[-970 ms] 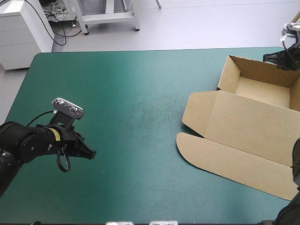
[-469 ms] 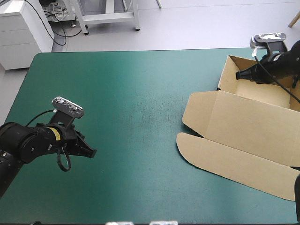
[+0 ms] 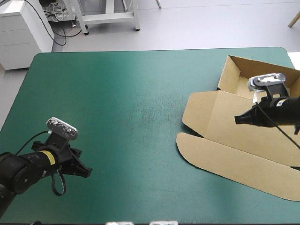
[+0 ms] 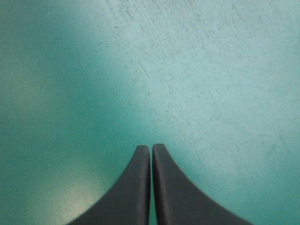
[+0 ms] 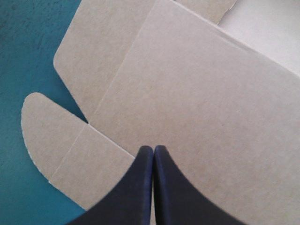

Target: Fold the box

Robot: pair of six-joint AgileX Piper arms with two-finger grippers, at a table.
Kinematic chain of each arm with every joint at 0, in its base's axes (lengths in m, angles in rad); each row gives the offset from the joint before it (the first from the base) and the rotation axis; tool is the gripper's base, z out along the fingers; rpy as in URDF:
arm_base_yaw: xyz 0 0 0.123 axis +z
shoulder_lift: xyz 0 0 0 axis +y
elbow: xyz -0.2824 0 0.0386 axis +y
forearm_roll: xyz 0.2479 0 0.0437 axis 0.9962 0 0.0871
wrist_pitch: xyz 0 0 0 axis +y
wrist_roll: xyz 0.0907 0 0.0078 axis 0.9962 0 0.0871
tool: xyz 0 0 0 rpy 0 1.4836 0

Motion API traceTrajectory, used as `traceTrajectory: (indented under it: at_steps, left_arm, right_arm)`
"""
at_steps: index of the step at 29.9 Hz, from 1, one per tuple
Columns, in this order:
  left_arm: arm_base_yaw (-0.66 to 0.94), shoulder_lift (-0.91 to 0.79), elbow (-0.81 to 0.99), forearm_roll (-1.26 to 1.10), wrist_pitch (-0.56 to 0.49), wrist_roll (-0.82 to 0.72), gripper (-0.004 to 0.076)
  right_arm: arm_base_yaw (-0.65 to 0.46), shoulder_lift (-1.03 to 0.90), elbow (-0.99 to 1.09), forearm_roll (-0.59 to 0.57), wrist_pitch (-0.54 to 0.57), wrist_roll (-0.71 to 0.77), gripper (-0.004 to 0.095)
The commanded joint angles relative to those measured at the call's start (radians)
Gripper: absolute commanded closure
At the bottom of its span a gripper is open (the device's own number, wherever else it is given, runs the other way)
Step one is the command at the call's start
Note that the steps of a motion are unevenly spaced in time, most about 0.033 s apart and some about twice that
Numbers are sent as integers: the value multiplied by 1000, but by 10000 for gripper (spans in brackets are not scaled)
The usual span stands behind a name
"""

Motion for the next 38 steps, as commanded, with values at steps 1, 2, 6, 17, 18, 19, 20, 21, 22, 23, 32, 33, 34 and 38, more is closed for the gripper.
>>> traceTrajectory:
  at_steps: [1,2,6,17,18,19,20,21,22,23,32,33,34,38]
  left_arm:
    - [-4,-66,38,-22,-71,-10,731]
    - [-4,-84,57,-34,-76,-10,731]
    - [-4,-138,118,-87,-81,-8,731]
    - [-4,-197,257,-118,-131,-8,731]
    - [-4,-197,265,-118,-131,-8,731]
    - [-4,-197,270,-118,-131,-8,731]
    - [-4,-197,274,-118,-131,-8,731]
    - [-4,-197,282,-118,-131,-8,731]
    - [-4,-197,288,-118,-131,-8,731]
    - [-4,-197,291,-118,-133,-8,731]
    - [-4,-197,310,-123,-141,-8,731]
    - [-4,-197,310,-123,-141,-8,731]
    - [-4,-197,310,-123,-141,-8,731]
    - [-4,-197,310,-130,-141,-8,731]
  right_arm:
    - [0,-106,93,61,-74,-27,924]
    - [0,-132,122,66,-82,-27,924]
    - [0,-227,262,91,-88,-38,924]
    - [0,-476,615,101,-140,-44,924]
    - [0,-504,636,101,-140,-44,924]
    - [0,-523,654,101,-143,-44,924]
    - [0,-548,669,101,-146,-44,924]
    - [0,-573,682,101,-157,-44,924]
    - [0,-599,694,101,-163,-44,924]
    - [0,-621,702,101,-166,-44,924]
    - [0,-804,741,99,-168,-44,924]
    - [0,-816,741,94,-168,-44,924]
    - [0,-821,741,91,-168,-44,924]
    - [0,-828,743,85,-165,-42,924]
